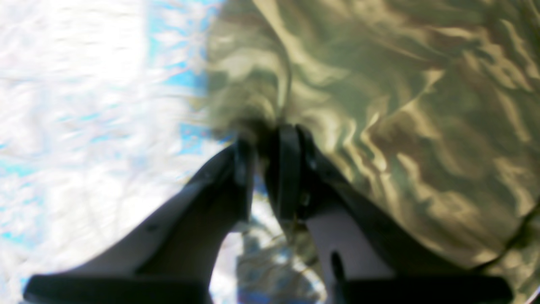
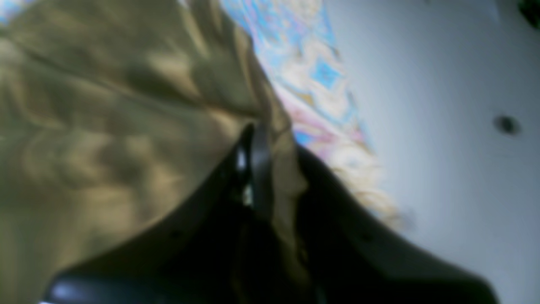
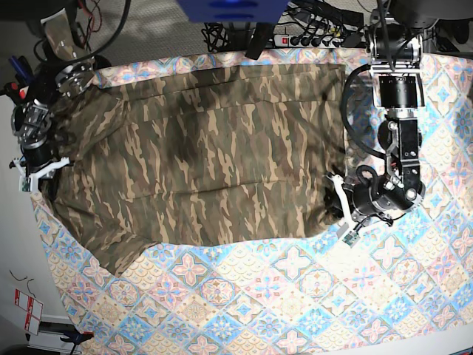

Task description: Fold the T-shirt properly

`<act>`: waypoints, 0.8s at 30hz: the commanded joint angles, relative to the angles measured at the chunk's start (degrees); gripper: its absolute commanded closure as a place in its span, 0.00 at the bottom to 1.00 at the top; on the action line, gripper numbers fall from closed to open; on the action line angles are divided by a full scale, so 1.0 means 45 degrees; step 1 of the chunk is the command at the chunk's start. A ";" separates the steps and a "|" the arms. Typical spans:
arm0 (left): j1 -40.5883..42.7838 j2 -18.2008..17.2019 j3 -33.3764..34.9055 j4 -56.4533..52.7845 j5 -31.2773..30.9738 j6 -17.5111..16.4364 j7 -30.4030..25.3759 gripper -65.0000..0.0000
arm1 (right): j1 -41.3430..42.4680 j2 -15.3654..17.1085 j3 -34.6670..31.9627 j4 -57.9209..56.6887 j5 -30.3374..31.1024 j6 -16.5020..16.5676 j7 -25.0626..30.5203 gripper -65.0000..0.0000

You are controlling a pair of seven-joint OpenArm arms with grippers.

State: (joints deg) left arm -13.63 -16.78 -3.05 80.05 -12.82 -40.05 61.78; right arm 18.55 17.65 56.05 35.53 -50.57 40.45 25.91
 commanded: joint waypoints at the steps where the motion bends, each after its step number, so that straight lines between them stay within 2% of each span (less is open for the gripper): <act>1: -0.0107 -0.0150 0.0062 0.0213 -0.0111 0.0012 -0.0122 0.87 | 0.0069 -0.0005 -0.0002 0.0613 0.0580 -0.0099 0.0347 0.99; 5: 0.0381 -0.0638 0.0687 0.0624 -0.0189 0.0012 -0.0102 0.87 | -0.0986 -0.0591 0.0311 0.2058 0.1791 -0.0099 0.0445 0.99; 9: 0.1319 -0.0619 0.0570 0.1972 -0.0091 0.0012 -0.0122 0.87 | -0.1689 -0.0689 0.0291 0.2449 0.1948 -0.0099 0.0523 0.99; 14: 0.1632 -0.0619 0.0570 0.2460 -0.0052 0.0012 -0.0122 0.87 | -0.2568 -0.1158 0.0350 0.2469 0.2983 -0.0099 0.2789 0.99; 17: 0.1632 -0.0619 0.0570 0.2460 -0.0033 0.0012 -0.0122 0.87 | -0.3486 -0.1236 0.0350 0.2488 0.2983 -0.0099 0.3863 0.99; 22: 0.1632 -0.0502 0.0609 0.2460 0.1159 0.0012 -0.0122 0.87 | -0.5147 -0.1236 0.0272 0.2527 0.2963 -0.0099 0.4703 0.99; 24: 0.1632 -0.0072 0.0570 0.2460 0.1862 0.0012 -0.0122 0.87 | -0.5381 -0.1236 0.0311 0.2469 0.2963 -0.0099 0.4703 0.98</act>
State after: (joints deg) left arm -5.21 -17.10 -0.45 90.21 -3.57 -40.21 62.15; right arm -6.72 10.96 57.43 45.80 -38.76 39.86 44.82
